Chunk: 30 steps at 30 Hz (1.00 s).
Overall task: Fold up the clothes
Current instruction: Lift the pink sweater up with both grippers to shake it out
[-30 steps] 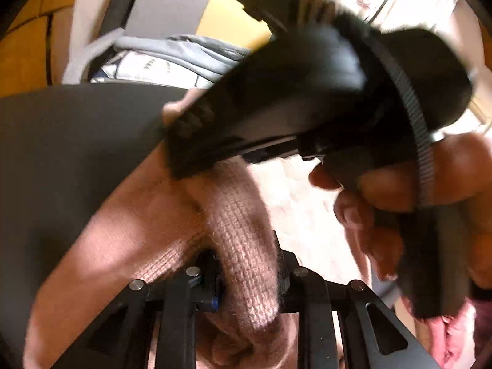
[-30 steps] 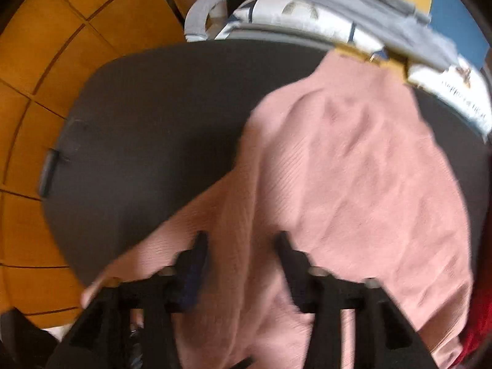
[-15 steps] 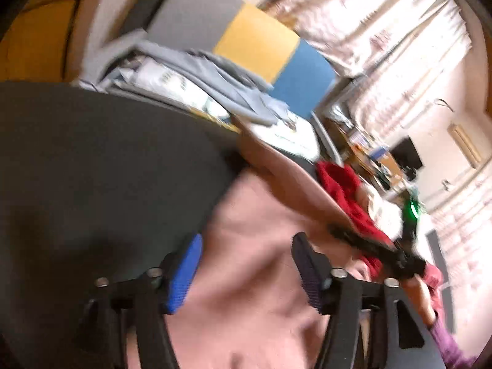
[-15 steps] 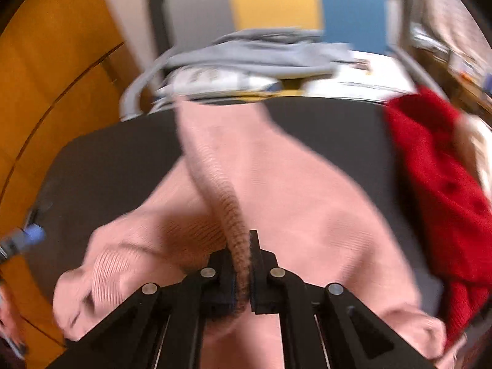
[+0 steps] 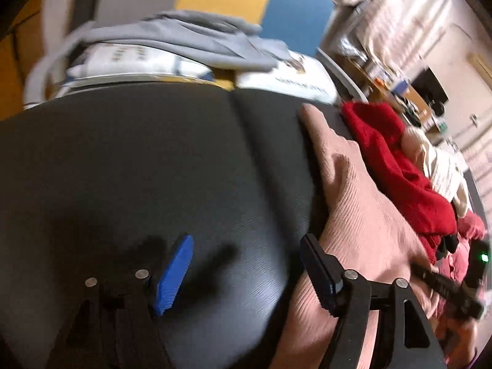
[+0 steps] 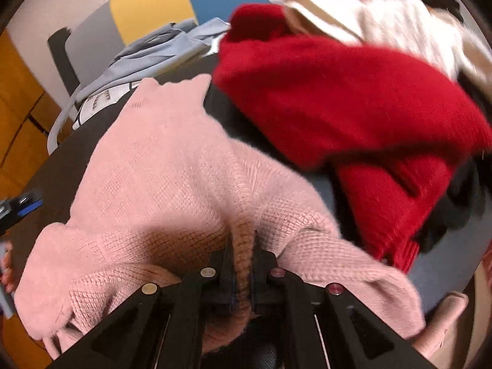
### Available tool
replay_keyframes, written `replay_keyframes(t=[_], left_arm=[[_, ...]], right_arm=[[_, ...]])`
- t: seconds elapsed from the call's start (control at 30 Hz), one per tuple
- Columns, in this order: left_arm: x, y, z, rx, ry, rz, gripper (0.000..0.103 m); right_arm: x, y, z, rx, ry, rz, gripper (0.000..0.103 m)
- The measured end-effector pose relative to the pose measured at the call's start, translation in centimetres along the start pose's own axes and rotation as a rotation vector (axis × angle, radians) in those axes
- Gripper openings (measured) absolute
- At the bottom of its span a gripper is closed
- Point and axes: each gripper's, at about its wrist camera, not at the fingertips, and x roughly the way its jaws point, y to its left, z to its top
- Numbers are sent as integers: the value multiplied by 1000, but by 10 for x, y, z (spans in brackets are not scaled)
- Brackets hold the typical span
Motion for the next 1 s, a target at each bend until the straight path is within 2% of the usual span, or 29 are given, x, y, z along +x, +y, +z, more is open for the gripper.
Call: replay_keyframes(t=[0.13, 0.2, 0.23, 0.27, 0.37, 0.43, 0.47, 0.5, 0.53, 0.6, 0.67, 0.73, 0.8, 0.9, 1.0], left_arm=[[46, -39, 13, 51, 125, -125, 81], [62, -58, 14, 101, 180, -162, 82], [63, -62, 14, 111, 188, -171, 84], [65, -66, 15, 122, 173, -159, 90], [66, -77, 13, 161, 154, -103, 90], [65, -89, 9, 231, 131, -60, 70], [64, -95, 7, 268, 119, -38, 47], [62, -102, 3, 295, 112, -32, 30], [59, -110, -1, 321, 106, -28, 30], [53, -122, -7, 375, 77, 2, 21], [42, -124, -8, 360, 59, -20, 18], [21, -118, 0, 261, 26, -105, 16], [-13, -111, 10, 163, -43, -205, 16], [-80, -93, 18, 89, -184, -301, 15], [-147, -80, 20, 33, -324, -359, 15]], right_arm=[[2, -6, -6, 17, -5, 40, 4], [4, -5, -10, 19, -9, 52, 4], [4, -4, -12, 20, -11, 59, 5], [5, -5, -13, 24, -13, 67, 5], [11, -6, -5, 37, -16, 90, 5], [9, -10, -9, 45, -25, 94, 5], [9, -8, -8, 48, -32, 93, 5], [8, -7, -8, 50, -38, 91, 5], [8, -6, -8, 52, -45, 90, 5], [4, 0, -6, 40, -67, 77, 5], [-6, 4, -7, 28, -92, 73, 5], [-26, 14, -3, 4, -140, 77, 5], [-50, 27, 4, -46, -203, 64, 5], [-96, 59, 20, -144, -332, 47, 5], [-149, 96, 36, -231, -479, 51, 5]])
